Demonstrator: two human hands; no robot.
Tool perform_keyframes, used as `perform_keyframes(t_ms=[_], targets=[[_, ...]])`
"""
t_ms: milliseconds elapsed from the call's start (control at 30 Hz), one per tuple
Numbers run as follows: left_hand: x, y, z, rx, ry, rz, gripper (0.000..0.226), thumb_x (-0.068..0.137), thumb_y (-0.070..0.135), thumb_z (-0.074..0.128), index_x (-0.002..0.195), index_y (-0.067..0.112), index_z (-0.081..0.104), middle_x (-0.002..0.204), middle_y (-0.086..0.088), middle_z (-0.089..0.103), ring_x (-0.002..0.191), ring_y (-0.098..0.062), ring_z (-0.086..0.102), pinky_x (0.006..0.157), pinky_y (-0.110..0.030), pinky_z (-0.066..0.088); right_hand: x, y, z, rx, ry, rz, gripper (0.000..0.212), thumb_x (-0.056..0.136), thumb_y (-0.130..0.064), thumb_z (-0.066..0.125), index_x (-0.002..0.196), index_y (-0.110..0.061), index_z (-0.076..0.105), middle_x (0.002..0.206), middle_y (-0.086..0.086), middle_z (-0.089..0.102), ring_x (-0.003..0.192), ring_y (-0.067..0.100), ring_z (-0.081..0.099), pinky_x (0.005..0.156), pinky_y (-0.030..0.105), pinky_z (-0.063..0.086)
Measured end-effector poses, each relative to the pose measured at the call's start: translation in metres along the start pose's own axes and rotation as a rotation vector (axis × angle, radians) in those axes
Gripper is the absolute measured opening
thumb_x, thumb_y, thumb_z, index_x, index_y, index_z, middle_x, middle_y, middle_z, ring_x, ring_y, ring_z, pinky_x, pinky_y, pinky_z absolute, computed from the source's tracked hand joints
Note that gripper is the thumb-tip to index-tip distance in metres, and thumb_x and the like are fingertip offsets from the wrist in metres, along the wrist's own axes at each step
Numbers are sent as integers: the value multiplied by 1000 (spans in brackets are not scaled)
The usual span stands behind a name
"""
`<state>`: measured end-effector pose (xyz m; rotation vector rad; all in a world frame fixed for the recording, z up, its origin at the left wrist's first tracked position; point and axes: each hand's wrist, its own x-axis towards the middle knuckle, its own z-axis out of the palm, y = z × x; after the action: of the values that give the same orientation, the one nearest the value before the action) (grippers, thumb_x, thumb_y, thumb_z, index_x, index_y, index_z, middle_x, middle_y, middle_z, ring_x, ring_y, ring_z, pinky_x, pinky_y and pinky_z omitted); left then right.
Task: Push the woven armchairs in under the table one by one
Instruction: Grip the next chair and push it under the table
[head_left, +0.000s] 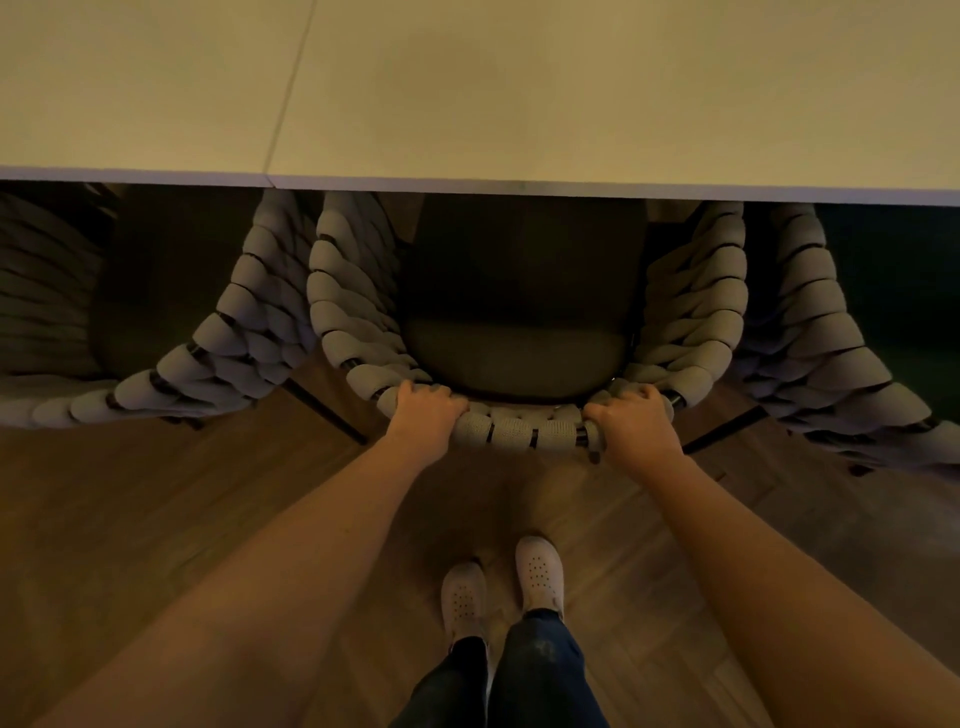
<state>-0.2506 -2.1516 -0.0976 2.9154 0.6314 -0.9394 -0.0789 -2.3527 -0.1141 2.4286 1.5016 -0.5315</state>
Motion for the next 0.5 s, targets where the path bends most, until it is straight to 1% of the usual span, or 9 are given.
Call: perform_keyframes(t_ms=[67, 133, 167, 233, 300, 367, 433, 500], targets=[[-1, -1, -2, 4, -26, 9, 51, 91, 20, 59, 139, 29, 43, 140, -3, 46, 131, -27, 41, 113, -51, 19, 2, -1, -3, 5, -43, 14, 27, 85, -36, 65, 111, -33, 57, 108, -5, 63, 111, 20, 53, 106, 45, 28], [-4, -1, -3, -14, -27, 10, 57, 91, 19, 59, 143, 28, 39, 143, -5, 43, 135, -29, 37, 117, -55, 10, 5, -2, -9, 7, -150, 29, 36, 85, -36, 67, 119, -33, 54, 115, -3, 61, 115, 21, 51, 108, 47, 26], [-9, -1, -4, -35, -9, 1, 60, 91, 19, 60, 145, 28, 36, 144, -5, 41, 136, -29, 35, 117, -55, 7, 7, -4, -15, 0, -218, 29, 44, 85, -37, 67, 125, -32, 51, 121, -2, 59, 119, 22, 49, 109, 49, 25], [-19, 0, -3, -88, 35, -7, 66, 90, 18, 61, 148, 27, 30, 149, -8, 34, 142, -31, 26, 119, -54, 3, 9, -10, -26, 32, -341, 1, 64, 85, -44, 65, 141, -31, 38, 132, 3, 52, 126, 26, 45, 111, 52, 23], [-37, -6, 2, -154, 100, -26, 74, 91, 14, 59, 152, 27, 21, 158, -12, 16, 148, -32, 9, 119, -51, 0, 15, -29, -42, 125, -390, -61, 86, 81, -54, 67, 151, -30, 22, 144, 6, 43, 132, 29, 40, 111, 49, 26], [-55, -19, 9, -189, 162, -47, 77, 92, 11, 54, 155, 27, 11, 162, -11, 0, 149, -30, -4, 119, -48, -3, 23, -57, -62, 206, -370, -116, 100, 78, -58, 68, 155, -30, 11, 153, 9, 31, 140, 31, 31, 113, 46, 27], [-74, -44, 21, -205, 196, -113, 78, 93, 10, 50, 155, 27, 5, 162, -13, -8, 149, -30, -9, 118, -48, -4, 36, -98, -84, 229, -273, -182, 100, 81, -55, 68, 155, -30, 7, 158, 10, 22, 143, 31, 24, 115, 45, 24], [-96, -82, 37, -223, 213, -226, 81, 93, 11, 52, 155, 26, 2, 161, -14, -11, 148, -31, -12, 118, -49, -3, 49, -151, -102, 266, -161, -248, 97, 82, -51, 68, 155, -29, 8, 158, 9, 21, 143, 31, 24, 115, 44, 24]])
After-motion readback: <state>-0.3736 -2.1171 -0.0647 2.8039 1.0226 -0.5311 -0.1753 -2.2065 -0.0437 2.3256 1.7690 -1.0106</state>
